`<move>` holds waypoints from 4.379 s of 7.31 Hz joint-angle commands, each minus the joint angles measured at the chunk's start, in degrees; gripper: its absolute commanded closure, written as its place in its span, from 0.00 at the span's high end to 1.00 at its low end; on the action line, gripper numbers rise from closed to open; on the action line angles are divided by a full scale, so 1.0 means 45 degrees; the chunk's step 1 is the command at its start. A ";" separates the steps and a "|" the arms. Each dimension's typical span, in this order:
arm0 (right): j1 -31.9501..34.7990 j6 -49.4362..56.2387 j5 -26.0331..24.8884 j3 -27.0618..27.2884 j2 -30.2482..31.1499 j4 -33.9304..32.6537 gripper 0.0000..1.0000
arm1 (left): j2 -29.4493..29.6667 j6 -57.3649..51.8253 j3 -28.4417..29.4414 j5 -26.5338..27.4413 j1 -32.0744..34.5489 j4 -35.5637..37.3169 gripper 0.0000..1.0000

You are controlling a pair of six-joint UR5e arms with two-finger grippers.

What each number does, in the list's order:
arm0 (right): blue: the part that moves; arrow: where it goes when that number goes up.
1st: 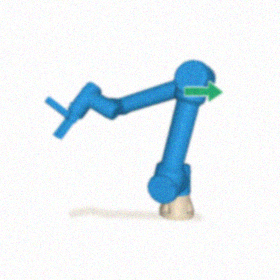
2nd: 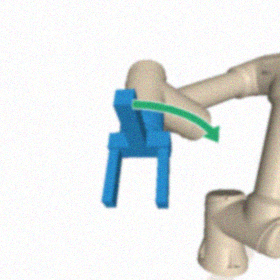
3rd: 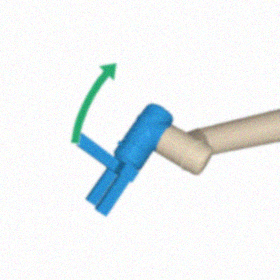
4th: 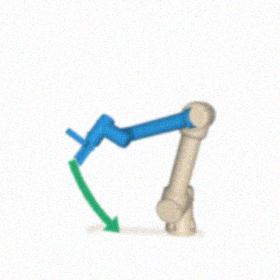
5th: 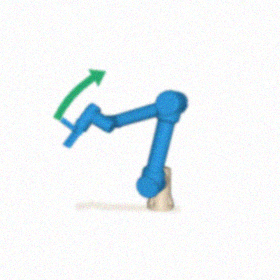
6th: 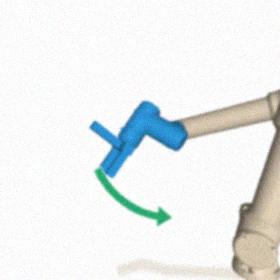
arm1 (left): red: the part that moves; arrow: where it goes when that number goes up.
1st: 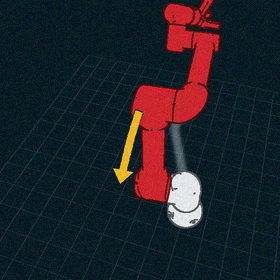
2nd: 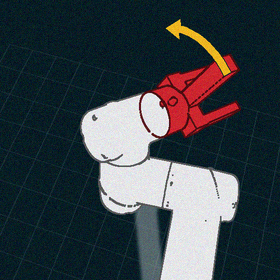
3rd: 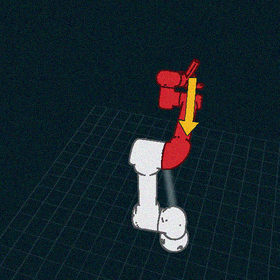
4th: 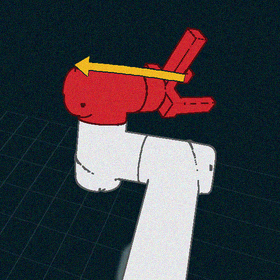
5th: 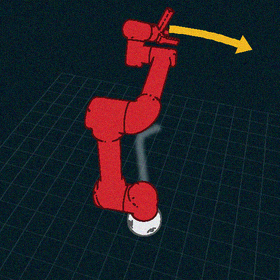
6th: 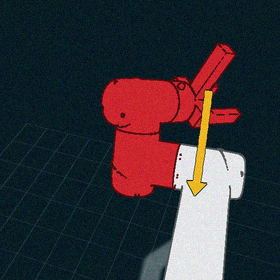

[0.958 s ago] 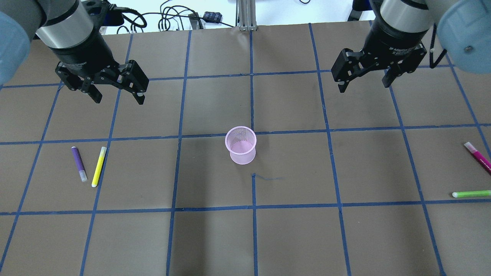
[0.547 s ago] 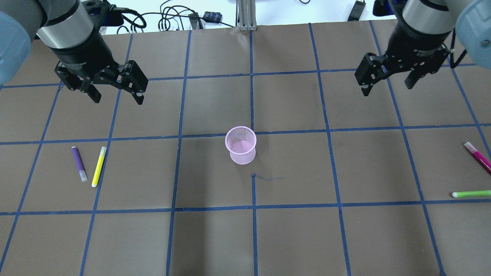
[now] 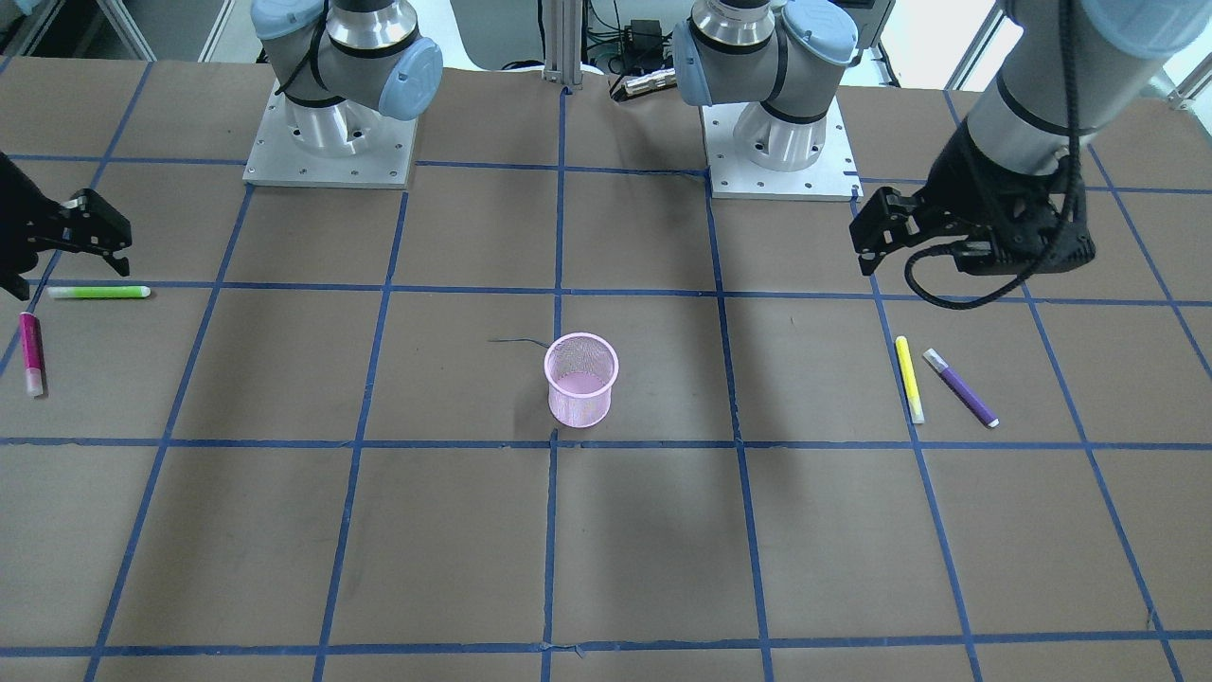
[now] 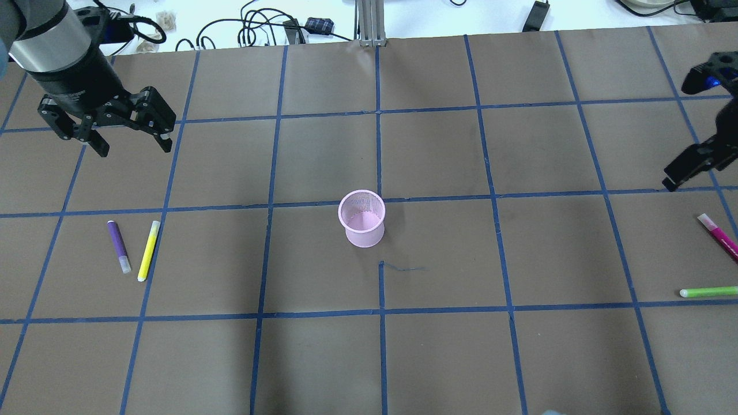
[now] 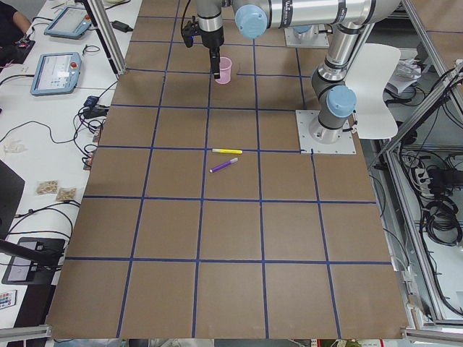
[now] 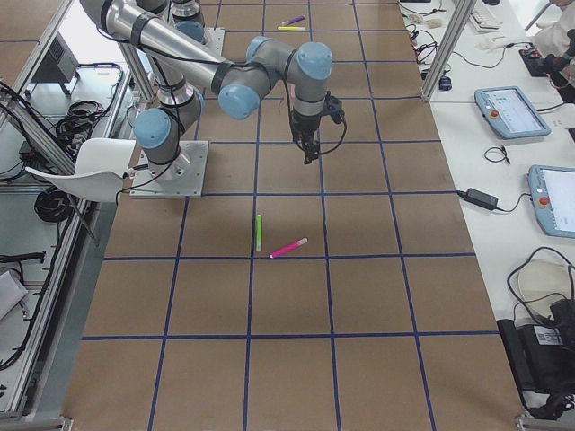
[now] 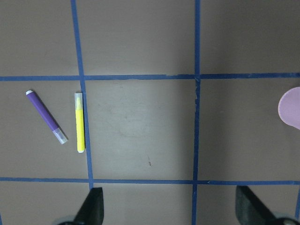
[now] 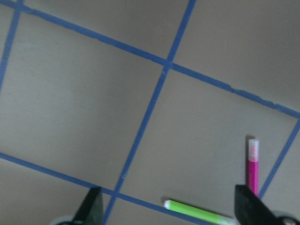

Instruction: Insert purple and pink pens into pink cup

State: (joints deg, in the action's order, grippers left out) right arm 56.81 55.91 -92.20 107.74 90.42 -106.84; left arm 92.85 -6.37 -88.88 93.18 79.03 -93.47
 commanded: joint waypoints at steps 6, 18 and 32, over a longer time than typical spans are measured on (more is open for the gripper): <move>-0.5573 0.8453 0.1485 0.1604 -0.3842 -0.5516 0.90 | 0.0553 0.0203 -0.0403 -0.0042 -0.1967 0.0824 1.00; -0.5456 0.8221 0.1368 0.2327 -0.4371 -0.6688 0.15 | 0.4971 0.1823 -0.3412 -0.0277 -0.5360 0.8818 1.00; 0.9240 -1.3570 0.0402 -0.3015 -0.2121 0.2342 0.00 | 0.5362 0.1495 -0.3218 -0.0141 -0.5180 0.8193 0.00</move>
State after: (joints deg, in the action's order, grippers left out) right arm 91.40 9.94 -93.58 99.89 82.63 -104.36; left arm 117.17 0.57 -103.90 92.44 55.71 -56.47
